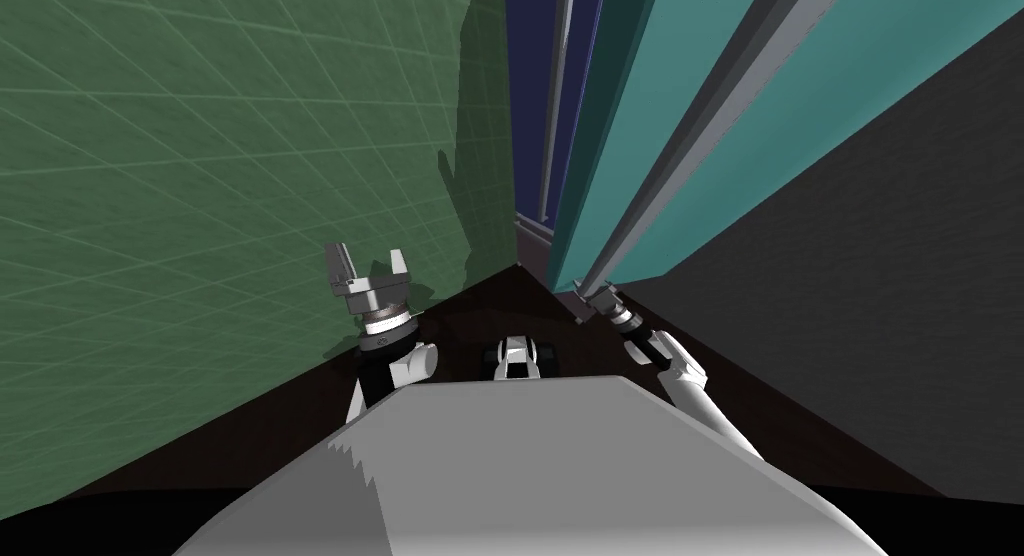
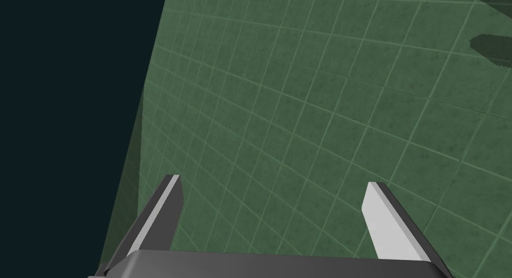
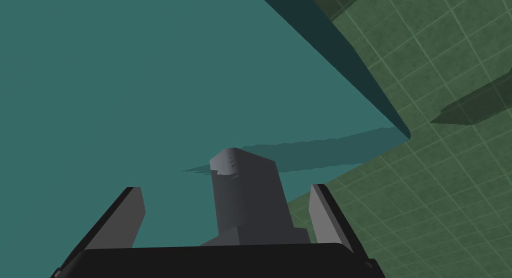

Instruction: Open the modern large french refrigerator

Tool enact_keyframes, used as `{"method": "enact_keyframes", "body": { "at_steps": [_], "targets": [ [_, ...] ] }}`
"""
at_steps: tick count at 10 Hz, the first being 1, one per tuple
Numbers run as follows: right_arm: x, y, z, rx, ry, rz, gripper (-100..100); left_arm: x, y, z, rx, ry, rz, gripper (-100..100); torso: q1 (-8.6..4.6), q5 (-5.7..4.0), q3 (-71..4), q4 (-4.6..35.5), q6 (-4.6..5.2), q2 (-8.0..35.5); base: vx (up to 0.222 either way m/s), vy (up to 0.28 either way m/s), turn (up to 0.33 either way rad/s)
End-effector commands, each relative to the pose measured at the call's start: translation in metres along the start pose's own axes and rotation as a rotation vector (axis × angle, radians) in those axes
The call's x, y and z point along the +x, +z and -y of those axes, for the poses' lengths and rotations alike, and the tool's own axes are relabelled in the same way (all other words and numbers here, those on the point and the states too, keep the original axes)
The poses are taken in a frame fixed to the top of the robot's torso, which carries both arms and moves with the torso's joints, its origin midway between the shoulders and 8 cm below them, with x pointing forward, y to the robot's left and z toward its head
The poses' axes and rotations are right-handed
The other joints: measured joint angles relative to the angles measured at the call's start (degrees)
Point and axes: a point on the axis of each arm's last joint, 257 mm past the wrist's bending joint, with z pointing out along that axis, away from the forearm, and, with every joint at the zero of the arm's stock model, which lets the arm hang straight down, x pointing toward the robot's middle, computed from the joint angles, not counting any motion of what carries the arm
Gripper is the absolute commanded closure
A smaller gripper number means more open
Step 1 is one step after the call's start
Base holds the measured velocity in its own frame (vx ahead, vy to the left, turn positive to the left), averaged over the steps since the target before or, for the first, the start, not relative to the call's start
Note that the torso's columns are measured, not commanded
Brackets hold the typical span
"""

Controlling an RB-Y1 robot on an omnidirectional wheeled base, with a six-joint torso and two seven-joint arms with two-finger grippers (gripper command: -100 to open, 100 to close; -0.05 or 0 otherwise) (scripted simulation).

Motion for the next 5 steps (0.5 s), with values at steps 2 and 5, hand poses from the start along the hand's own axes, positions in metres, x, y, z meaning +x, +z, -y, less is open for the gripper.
{"method": "enact_keyframes", "body": {
  "at_steps": [2,5],
  "targets": [
    [0.0073,-0.0056,-0.0046,-0.007,0.004,-0.026,0,0.0000,0.0000,0.0000,0.000,0.000,0.000,0,-0.26,-0.45,0.0,-0.5,-0.01,-0.4,0.004,-0.007,-0.007],
    [0.0130,-0.0101,-0.0075,-0.012,0.006,-0.047,0,0.0000,0.0000,0.0000,0.000,0.000,0.000,0,-0.51,-0.68,-0.1,-0.8,0.00,-0.7,0.001,-0.002,-0.002]
  ]
}}
